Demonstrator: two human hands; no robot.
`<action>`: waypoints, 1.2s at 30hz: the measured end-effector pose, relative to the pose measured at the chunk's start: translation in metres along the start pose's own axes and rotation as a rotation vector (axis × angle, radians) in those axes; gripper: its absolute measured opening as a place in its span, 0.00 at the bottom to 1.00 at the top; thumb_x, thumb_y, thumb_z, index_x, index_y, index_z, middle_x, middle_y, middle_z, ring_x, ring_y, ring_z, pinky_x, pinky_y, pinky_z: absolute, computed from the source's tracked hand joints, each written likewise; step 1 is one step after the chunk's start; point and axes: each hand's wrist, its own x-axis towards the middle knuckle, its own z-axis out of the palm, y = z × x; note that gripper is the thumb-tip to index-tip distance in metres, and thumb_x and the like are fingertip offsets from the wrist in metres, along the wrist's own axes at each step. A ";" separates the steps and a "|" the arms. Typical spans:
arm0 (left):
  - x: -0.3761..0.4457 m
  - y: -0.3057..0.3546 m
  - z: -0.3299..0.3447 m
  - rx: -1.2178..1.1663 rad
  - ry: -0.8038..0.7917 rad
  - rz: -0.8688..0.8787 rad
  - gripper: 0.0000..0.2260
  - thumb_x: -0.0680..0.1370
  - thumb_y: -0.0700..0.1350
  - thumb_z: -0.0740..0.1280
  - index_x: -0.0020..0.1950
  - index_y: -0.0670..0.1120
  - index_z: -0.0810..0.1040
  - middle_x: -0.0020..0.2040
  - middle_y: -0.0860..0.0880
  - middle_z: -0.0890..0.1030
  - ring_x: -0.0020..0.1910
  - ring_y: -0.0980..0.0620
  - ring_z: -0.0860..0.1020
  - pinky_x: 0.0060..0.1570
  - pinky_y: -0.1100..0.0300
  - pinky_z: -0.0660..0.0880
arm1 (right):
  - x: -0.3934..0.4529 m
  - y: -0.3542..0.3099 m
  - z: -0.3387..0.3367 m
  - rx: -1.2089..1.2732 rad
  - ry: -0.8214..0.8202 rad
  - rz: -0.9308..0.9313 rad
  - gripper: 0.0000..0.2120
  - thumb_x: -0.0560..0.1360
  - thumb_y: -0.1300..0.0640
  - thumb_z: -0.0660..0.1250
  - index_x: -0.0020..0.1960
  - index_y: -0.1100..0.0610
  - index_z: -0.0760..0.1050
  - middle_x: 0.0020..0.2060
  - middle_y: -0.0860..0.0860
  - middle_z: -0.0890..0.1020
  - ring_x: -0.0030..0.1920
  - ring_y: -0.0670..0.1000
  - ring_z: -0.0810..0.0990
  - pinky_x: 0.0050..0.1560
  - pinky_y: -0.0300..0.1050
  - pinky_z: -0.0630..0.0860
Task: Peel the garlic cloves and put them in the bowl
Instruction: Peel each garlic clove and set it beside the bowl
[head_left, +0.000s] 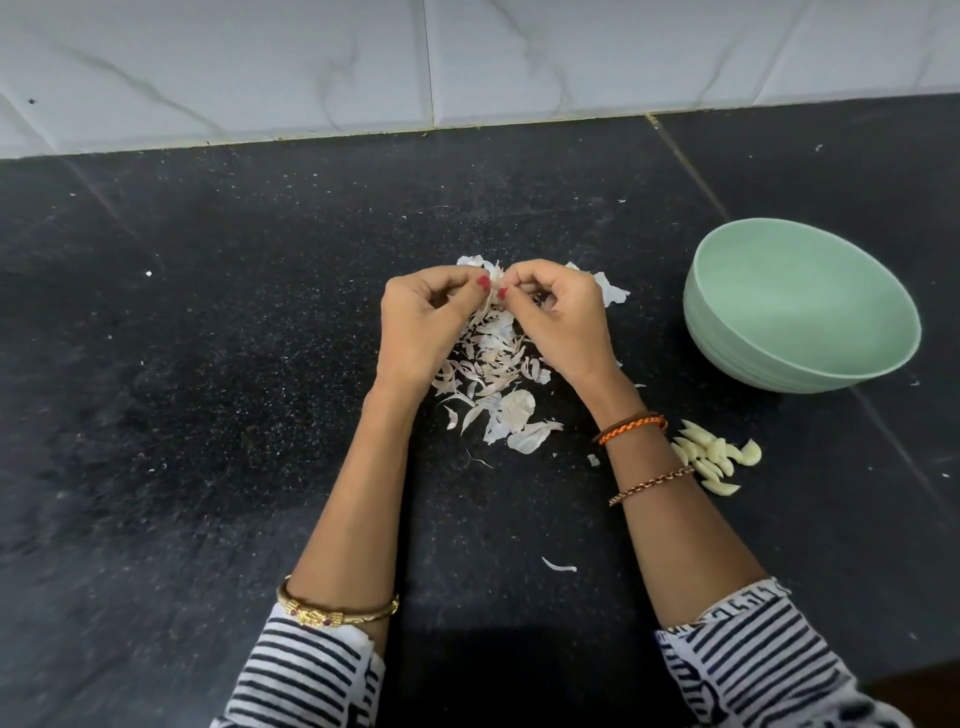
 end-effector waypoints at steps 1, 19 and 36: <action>0.000 -0.001 -0.001 0.008 0.002 0.003 0.07 0.74 0.37 0.69 0.42 0.48 0.83 0.39 0.51 0.83 0.41 0.48 0.80 0.47 0.53 0.77 | 0.000 0.001 0.000 -0.022 -0.010 0.003 0.03 0.72 0.64 0.68 0.42 0.63 0.80 0.37 0.52 0.82 0.40 0.50 0.81 0.45 0.46 0.79; 0.002 0.000 -0.005 -0.029 -0.041 0.014 0.07 0.72 0.37 0.69 0.37 0.48 0.82 0.33 0.56 0.82 0.38 0.48 0.79 0.45 0.53 0.77 | -0.002 -0.006 -0.004 0.260 0.002 0.096 0.06 0.70 0.66 0.71 0.41 0.55 0.80 0.37 0.51 0.83 0.40 0.52 0.82 0.46 0.52 0.79; 0.003 0.003 -0.002 -0.178 0.003 -0.062 0.08 0.67 0.39 0.70 0.29 0.49 0.82 0.29 0.51 0.79 0.35 0.46 0.72 0.36 0.60 0.71 | 0.000 -0.015 -0.009 0.550 -0.137 0.149 0.09 0.70 0.70 0.68 0.36 0.58 0.81 0.30 0.47 0.82 0.34 0.42 0.80 0.41 0.34 0.75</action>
